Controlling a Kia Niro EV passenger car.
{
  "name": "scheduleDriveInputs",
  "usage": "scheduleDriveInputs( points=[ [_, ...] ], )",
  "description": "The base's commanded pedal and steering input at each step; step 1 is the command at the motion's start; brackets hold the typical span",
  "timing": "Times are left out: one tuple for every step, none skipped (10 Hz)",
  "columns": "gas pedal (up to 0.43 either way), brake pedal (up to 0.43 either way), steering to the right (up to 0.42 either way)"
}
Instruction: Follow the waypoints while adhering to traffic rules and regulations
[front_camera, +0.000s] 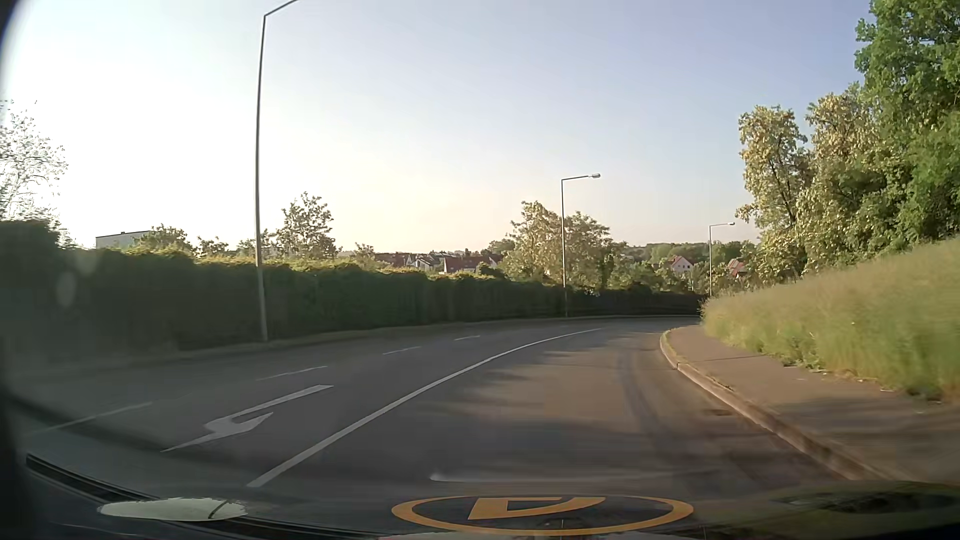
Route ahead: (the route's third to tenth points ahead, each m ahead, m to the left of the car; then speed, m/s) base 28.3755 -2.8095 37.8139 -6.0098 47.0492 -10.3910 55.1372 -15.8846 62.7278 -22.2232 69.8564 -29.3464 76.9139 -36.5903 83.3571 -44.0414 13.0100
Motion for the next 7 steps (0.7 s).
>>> scheduleDriveInputs(
  points=[
    [0.047, 0.000, 0.048],
    [0.047, 0.000, 0.051],
    [0.047, 0.000, 0.053],
    [0.047, 0.000, 0.053],
    [0.047, 0.000, 0.053],
    [0.047, 0.000, 0.053],
    [0.047, 0.000, 0.053]
  ],
)
